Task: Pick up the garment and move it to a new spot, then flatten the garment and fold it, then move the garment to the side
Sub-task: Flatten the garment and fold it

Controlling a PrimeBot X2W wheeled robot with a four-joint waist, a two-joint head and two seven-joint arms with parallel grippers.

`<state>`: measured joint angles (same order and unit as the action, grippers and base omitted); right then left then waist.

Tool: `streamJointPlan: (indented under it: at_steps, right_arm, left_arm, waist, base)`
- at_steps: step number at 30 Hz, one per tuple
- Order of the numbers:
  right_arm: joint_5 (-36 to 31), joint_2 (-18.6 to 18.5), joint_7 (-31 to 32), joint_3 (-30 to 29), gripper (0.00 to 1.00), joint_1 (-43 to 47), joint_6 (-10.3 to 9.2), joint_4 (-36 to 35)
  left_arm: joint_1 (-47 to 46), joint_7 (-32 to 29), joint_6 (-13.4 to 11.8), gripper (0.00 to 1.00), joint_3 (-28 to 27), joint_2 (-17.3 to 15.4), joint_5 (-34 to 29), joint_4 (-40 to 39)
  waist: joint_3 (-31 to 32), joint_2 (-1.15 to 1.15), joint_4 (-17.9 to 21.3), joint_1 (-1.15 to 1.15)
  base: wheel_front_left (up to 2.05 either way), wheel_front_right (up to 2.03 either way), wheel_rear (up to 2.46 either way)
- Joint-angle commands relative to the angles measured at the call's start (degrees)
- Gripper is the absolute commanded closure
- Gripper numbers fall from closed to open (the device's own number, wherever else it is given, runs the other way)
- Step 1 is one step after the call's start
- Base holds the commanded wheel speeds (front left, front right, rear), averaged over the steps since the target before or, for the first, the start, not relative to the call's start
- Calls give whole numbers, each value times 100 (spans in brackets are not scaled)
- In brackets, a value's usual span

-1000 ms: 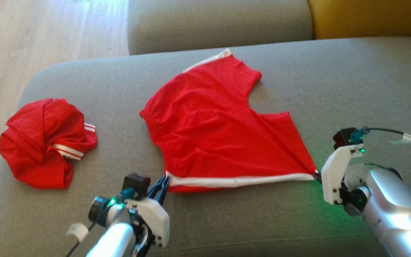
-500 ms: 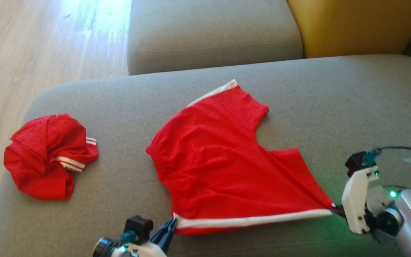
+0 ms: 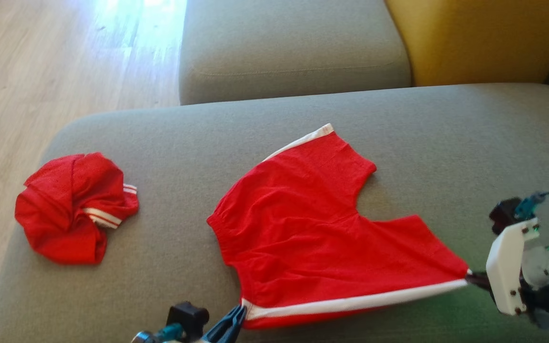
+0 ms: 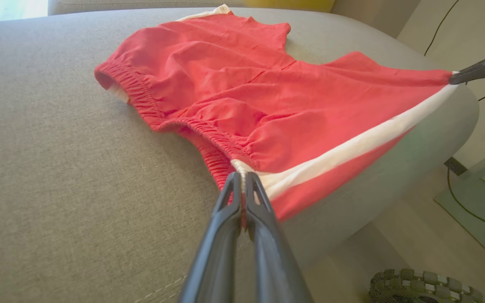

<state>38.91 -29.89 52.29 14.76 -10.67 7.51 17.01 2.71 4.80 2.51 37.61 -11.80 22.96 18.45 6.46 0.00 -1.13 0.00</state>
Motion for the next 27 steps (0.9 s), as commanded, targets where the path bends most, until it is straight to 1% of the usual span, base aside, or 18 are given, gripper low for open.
streamJointPlan:
  at_steps: [1, 7, 10, 13, 20, 27]
  right_arm:
    - [-164, -19, 21, -205, 100, -194, -2, -318]
    - [-568, 400, 121, -568, 100, -518, -2, -568]
    - [-759, 575, 132, -674, 100, -796, -2, -534]
    - [-948, 718, 69, -726, 100, -1104, -2, -427]
    - [-1200, 902, -192, -681, 100, -1737, -2, -21]
    - [-1609, 1063, -729, -684, 100, -2673, -2, 734]
  left_arm:
    - [-274, -41, -39, 100, -282, -91, 76, -330]
    - [-465, -349, -37, 100, -395, -78, 303, -751]
    - [-597, -514, -25, 100, -505, -29, 509, -883]
    - [-795, -613, -8, 100, -545, -38, 546, -930]
    - [-1177, -786, 41, 100, -610, 84, 721, -918]
    - [-1770, -1003, 97, 100, -654, 314, 904, -694]
  waist:
    - [-49, 0, -71, 0]
    - [-147, 0, -262, 0]
    - [-206, 0, -386, 0]
    - [-275, 0, -512, 0]
    - [-494, 0, -747, 0]
    - [-975, 0, -1033, 0]
  base:
    - [0, 0, 0]
    - [0, 0, 0]
    - [0, 0, 0]
    - [0, 0, 0]
    - [0, 0, 0]
    - [0, 0, 0]
